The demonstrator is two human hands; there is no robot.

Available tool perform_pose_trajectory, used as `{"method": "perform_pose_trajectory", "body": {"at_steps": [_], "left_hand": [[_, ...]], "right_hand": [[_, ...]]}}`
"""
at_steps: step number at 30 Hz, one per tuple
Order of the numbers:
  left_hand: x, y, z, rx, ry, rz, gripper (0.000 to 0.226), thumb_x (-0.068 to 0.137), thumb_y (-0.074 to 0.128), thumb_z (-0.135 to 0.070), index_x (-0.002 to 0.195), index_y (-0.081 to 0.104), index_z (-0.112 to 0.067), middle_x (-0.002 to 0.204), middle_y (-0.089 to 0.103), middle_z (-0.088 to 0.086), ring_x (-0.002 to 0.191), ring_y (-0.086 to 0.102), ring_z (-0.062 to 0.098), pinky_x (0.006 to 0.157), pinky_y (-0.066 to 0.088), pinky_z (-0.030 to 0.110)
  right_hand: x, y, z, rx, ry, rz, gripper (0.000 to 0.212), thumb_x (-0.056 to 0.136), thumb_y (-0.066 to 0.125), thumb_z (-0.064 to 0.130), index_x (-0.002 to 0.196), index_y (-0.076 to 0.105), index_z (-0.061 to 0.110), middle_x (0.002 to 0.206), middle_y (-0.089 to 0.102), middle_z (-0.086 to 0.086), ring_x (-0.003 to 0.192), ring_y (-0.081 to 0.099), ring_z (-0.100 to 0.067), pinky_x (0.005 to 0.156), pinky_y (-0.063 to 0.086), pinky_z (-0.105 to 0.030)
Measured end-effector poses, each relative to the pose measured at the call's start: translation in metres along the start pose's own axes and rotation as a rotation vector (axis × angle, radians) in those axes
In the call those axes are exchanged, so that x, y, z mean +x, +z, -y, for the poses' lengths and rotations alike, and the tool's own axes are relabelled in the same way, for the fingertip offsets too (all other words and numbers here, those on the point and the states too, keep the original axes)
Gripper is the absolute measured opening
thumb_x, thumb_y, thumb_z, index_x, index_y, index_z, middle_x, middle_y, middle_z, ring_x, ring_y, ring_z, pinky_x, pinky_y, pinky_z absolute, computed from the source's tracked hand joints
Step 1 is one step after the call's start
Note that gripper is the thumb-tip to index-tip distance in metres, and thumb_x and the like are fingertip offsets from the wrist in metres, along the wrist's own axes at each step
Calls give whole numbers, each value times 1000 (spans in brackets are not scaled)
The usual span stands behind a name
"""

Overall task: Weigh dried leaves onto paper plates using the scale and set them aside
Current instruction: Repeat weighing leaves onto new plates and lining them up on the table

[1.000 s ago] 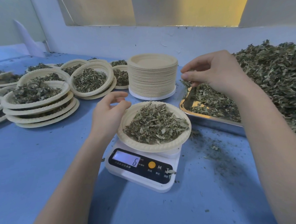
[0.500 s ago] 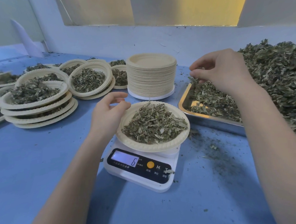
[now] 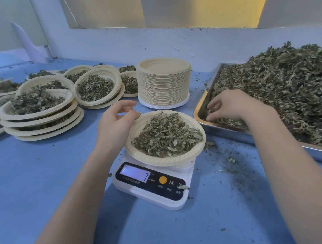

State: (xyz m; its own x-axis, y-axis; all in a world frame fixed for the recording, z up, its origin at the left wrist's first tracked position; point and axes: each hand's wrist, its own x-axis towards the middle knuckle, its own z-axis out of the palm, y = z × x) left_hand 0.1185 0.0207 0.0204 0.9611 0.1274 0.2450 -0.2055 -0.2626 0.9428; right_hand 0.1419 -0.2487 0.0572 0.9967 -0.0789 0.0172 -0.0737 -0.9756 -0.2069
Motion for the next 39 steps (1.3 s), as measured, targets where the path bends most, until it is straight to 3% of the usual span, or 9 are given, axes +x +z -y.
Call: {"method": "perform_pose_trajectory", "body": {"at_steps": [8, 11, 15, 20, 24, 27, 31, 35, 39], "left_hand": [[4, -2, 4, -1, -53, 8, 17, 85, 61, -22, 98, 65, -31, 98, 62, -12, 89, 58, 4, 75, 42, 23], [6, 0, 7, 24, -98, 35, 20, 86, 60, -26, 105, 64, -28, 99, 62, -16, 91, 55, -3, 70, 38, 18], [6, 3, 8, 28, -130, 63, 23, 86, 60, -27, 109, 62, -27, 97, 61, -17, 90, 55, -3, 70, 39, 19], [-2, 8, 4, 1, -194, 98, 29, 90, 56, -22, 119, 59, -20, 112, 59, -4, 95, 54, 9, 62, 36, 20], [-7, 8, -7, -24, -197, 68, 33, 92, 50, -13, 123, 59, -17, 119, 59, 3, 105, 56, 21, 75, 45, 28], [2, -8, -17, -47, -208, 9, 37, 91, 45, -5, 122, 61, -16, 118, 61, 10, 107, 57, 30, 96, 46, 43], [19, -45, -22, -42, -183, -98, 37, 89, 44, -2, 116, 65, -15, 107, 64, 6, 89, 56, 22, 77, 43, 32], [36, -91, -21, -58, -205, -202, 37, 89, 43, -4, 115, 66, -16, 116, 63, 10, 107, 56, 30, 84, 43, 35], [68, -146, -16, 20, -170, -351, 37, 88, 42, -1, 112, 68, -15, 115, 62, 5, 103, 54, 21, 80, 36, 26]], "right_hand": [[-1, -3, 3, 153, -52, 10, 30, 79, 73, 39, 107, 70, 30, 89, 60, 13, 74, 53, -2, 72, 38, -22], [-14, -16, 16, 285, -136, 148, 27, 79, 69, 43, 105, 67, 38, 106, 65, 14, 83, 58, 1, 71, 40, -21], [-30, -20, 23, 236, -239, 387, 69, 73, 69, 57, 135, 47, 37, 131, 48, 22, 120, 45, -1, 101, 31, -25], [-42, -8, 18, 284, -370, 567, 129, 34, 85, 62, 141, 13, 56, 115, 30, 56, 110, 28, 32, 87, 23, 4], [-45, 1, 31, 202, -420, 428, 143, 32, 87, 62, 148, 5, 45, 152, 19, 24, 137, 18, 4, 116, 17, -27], [-46, -3, 43, 285, -457, 358, 140, 32, 85, 62, 148, 7, 46, 152, 20, 23, 129, 20, 9, 107, 17, -19], [-29, -14, 77, 337, -532, 322, 133, 39, 87, 55, 146, 8, 49, 148, 26, 24, 121, 21, 15, 99, 17, -14], [-2, -18, 131, 307, -652, 349, 125, 49, 91, 41, 147, 14, 44, 121, 29, 44, 109, 24, 26, 79, 20, 9], [29, -15, 199, 265, -720, 310, 124, 47, 90, 48, 148, 17, 41, 150, 26, 21, 136, 25, 0, 106, 25, -21]]}}
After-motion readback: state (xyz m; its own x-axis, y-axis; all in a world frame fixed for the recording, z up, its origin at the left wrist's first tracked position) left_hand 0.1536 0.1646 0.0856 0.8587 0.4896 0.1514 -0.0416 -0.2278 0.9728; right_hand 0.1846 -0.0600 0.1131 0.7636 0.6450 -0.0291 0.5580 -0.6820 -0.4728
